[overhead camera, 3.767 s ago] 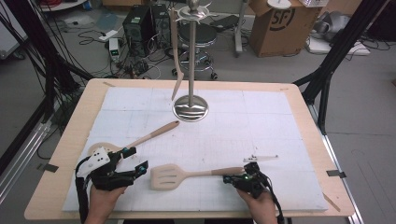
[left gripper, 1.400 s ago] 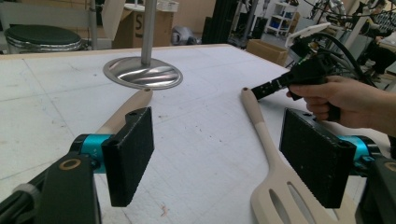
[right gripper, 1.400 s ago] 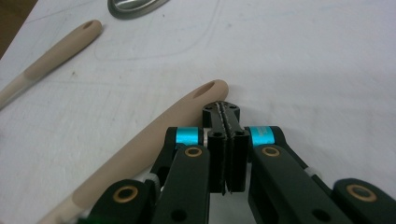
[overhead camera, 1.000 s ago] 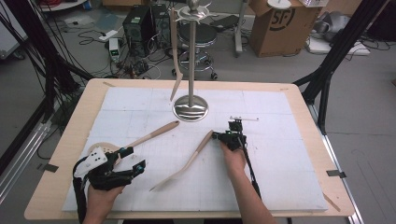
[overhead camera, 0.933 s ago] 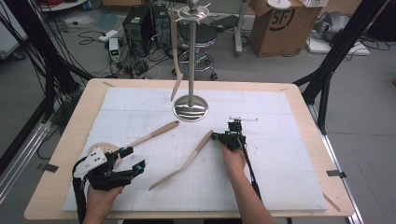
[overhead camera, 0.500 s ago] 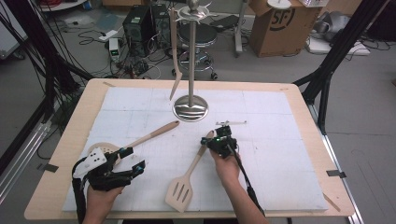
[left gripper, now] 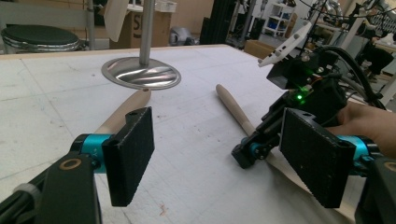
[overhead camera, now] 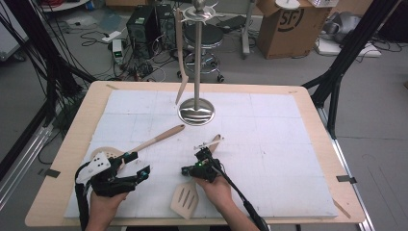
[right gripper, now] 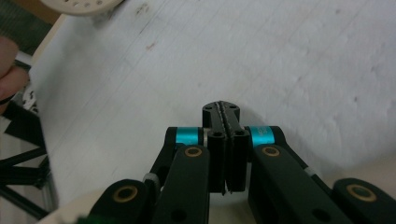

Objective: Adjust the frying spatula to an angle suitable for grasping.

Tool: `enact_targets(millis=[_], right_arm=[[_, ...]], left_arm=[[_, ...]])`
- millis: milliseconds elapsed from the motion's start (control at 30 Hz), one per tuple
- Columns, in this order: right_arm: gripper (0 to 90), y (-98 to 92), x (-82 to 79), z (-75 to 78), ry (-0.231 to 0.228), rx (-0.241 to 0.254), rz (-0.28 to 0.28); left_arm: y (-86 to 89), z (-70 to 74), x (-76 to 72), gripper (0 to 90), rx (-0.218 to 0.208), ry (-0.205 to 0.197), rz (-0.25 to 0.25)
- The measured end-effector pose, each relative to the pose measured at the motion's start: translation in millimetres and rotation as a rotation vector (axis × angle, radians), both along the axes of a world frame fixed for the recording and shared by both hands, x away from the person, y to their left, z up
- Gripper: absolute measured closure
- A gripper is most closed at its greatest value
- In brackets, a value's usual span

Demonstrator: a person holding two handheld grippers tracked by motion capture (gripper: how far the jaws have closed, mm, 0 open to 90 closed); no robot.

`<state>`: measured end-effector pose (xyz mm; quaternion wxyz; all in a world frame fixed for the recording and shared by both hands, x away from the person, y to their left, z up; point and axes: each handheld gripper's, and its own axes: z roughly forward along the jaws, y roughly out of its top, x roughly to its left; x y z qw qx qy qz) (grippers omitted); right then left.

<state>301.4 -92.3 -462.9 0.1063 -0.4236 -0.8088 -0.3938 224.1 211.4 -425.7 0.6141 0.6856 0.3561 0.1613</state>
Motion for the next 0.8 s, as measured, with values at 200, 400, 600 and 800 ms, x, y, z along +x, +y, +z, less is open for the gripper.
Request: enact_targets(millis=[200,400,600,800], right_arm=[[89.8,-17.6,-11.9,2.8,0.001,-0.022,0.026],[90.0,-42.1,-19.9,8.3,-0.016,-0.072,0.038],[90.0,-68.0,-23.4,14.3,-0.024,-0.107,0.004],[90.0,-86.5,-24.5,13.2,-0.008,-0.089,-0.031]], left_arm=[[0.0,-0.1,-0.5,27.2,-0.002,0.001,0.002],[0.0,-0.5,-0.4,27.2,0.003,0.001,0.003],[-1.7,-0.6,-0.5,27.2,0.01,0.004,0.001],[-2.2,-1.0,-0.4,27.2,0.011,0.004,0.003]])
